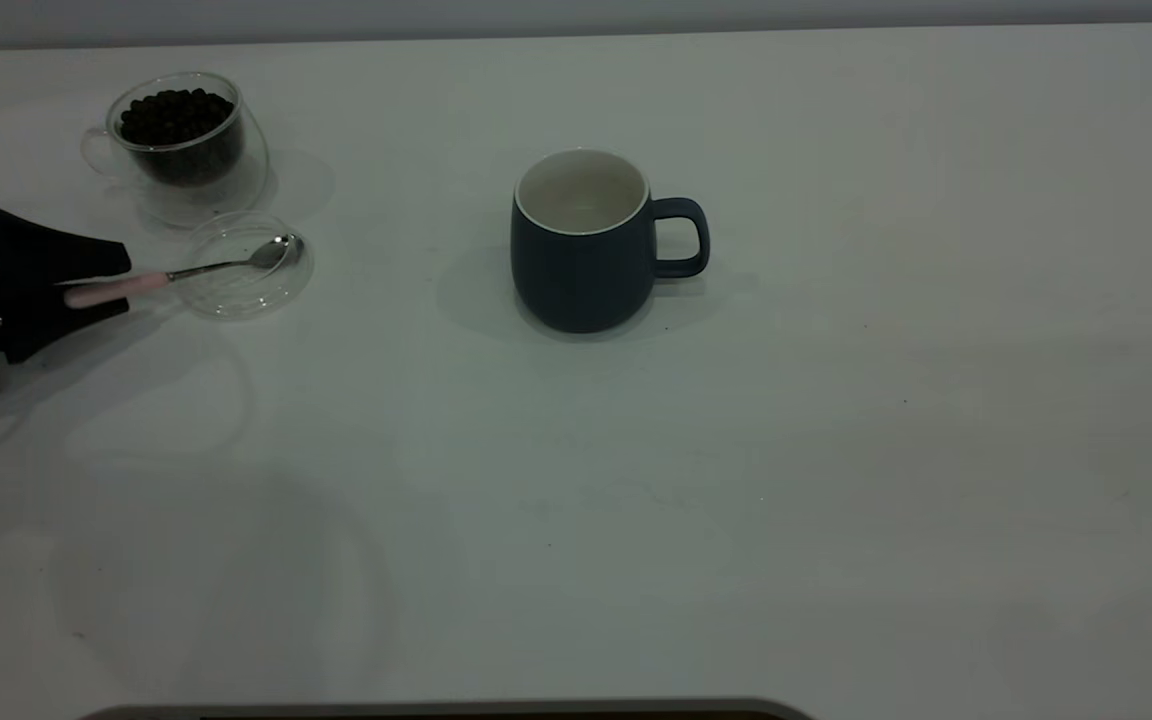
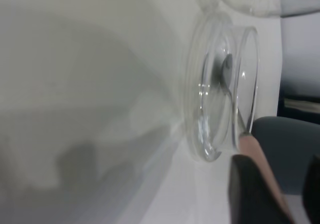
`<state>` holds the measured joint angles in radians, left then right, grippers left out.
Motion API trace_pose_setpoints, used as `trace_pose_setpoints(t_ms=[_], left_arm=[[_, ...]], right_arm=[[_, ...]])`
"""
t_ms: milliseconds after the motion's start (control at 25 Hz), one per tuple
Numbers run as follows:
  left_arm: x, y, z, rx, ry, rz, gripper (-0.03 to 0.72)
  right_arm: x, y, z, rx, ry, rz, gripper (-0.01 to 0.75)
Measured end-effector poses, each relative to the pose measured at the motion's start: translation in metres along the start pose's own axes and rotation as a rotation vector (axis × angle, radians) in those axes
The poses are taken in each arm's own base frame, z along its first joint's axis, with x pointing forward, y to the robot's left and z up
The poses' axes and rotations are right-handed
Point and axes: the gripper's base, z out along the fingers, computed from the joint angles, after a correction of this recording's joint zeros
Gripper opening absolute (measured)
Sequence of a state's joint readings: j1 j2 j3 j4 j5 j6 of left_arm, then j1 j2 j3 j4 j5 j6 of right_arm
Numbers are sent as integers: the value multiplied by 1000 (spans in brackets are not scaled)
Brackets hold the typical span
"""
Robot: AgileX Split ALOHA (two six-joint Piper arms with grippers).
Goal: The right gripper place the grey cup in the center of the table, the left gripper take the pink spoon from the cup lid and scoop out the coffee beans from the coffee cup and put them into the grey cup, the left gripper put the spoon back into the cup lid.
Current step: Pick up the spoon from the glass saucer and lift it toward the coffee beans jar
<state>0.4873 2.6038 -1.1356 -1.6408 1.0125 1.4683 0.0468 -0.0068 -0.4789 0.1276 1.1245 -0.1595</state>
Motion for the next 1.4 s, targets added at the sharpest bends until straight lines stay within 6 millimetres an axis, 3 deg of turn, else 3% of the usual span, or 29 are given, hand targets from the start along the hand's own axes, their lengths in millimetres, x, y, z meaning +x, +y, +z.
trace_pose_setpoints(t_ms=[120,200,760,1400], left_arm=[[0,0,0,0,-1,0,172],[0,0,0,0,-1,1,129],[2,-6,-1,50,30,-6,129],[-7,-30,-17,-102,128,45,129]], right_arm=[[0,0,0,0,0,0,588],[0,0,0,0,0,0,588],[0,0,0,0,0,0,588],[0,0,0,0,0,0,588]])
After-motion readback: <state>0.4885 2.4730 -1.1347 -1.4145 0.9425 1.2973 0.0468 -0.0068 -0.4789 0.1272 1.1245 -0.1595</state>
